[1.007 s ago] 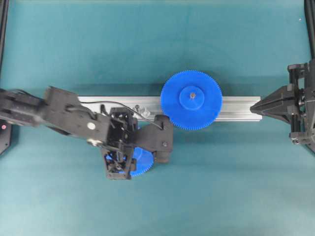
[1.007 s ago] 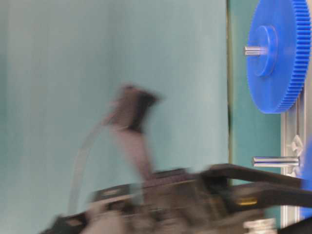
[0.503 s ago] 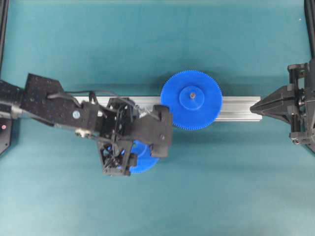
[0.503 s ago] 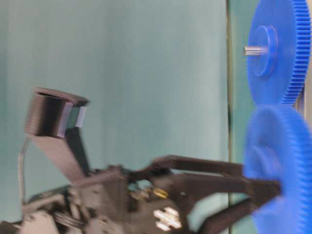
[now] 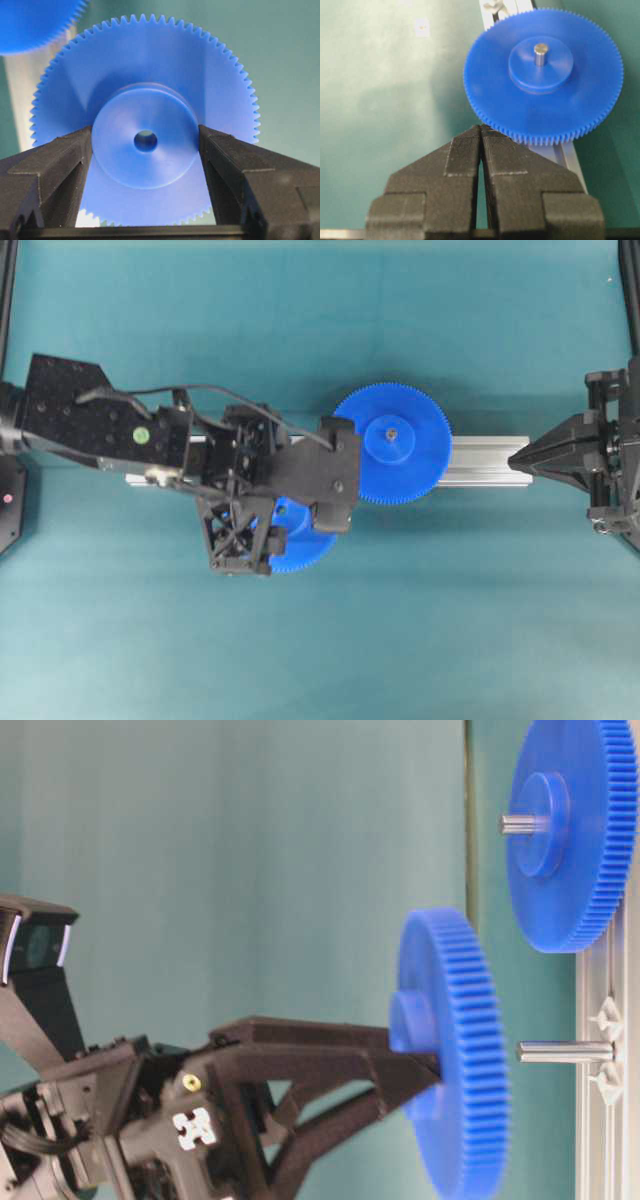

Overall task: Insert the small gear onto the shaft.
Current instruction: 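Carry the gear over the rail to the empty left shaft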

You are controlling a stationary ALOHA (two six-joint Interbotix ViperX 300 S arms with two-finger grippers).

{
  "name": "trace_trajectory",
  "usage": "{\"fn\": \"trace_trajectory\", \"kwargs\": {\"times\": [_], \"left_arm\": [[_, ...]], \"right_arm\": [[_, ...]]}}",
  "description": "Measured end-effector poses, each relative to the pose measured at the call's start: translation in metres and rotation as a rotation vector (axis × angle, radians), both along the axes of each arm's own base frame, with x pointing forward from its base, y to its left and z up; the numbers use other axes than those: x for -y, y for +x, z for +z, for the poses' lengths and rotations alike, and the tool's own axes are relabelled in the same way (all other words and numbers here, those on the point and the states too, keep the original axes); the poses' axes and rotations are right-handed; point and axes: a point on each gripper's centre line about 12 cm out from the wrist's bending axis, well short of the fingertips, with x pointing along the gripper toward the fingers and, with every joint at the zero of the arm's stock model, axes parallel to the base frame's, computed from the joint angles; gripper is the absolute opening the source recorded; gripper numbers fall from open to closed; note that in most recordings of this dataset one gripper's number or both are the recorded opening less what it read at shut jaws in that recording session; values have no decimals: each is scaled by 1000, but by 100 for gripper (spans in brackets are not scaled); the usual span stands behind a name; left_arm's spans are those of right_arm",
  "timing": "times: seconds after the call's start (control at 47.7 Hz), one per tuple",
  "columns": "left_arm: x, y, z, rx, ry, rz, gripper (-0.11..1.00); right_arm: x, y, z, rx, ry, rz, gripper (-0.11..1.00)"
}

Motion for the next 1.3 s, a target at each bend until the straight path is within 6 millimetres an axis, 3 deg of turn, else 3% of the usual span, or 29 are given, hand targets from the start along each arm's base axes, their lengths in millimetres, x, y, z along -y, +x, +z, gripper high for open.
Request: {"fn": "trace_trajectory", "kwargs": {"times": [0.462,1.301], "left_arm": [[-29,0,0,-6,26,17,70],[-52,-4,-15,-13,30,67,70]], "right_arm": [[0,0,0,3,2,-2,7],[0,-1,-2,0,1,-1,7]]}}
